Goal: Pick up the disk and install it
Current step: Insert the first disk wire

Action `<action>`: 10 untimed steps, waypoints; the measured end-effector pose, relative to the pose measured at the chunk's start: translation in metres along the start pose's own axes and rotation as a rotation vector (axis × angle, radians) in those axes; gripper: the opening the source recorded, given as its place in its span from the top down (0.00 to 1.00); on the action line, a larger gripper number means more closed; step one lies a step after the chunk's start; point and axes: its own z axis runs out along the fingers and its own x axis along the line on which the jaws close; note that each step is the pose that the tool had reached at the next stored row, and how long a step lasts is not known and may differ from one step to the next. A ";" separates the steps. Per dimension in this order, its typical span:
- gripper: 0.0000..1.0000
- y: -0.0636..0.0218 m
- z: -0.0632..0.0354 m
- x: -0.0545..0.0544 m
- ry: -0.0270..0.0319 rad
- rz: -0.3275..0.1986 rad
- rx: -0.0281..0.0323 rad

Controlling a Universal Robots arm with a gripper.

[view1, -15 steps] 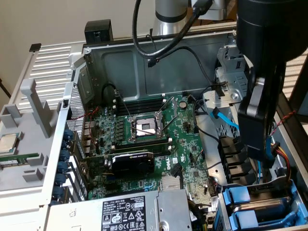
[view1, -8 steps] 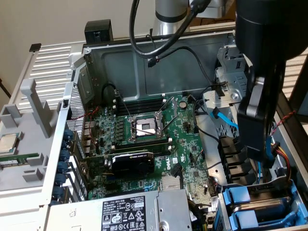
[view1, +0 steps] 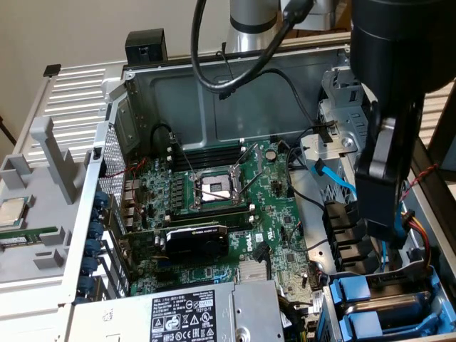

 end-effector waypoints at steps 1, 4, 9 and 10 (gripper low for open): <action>0.50 0.0001 -0.0005 0.000 -0.0005 -0.003 0.0000; 0.50 -0.0006 -0.0056 0.002 -0.0009 -0.005 -0.0001; 0.50 -0.0096 -0.0260 0.010 -0.0007 -0.005 0.0000; 0.50 -0.0119 -0.0302 0.012 -0.0008 -0.005 -0.0001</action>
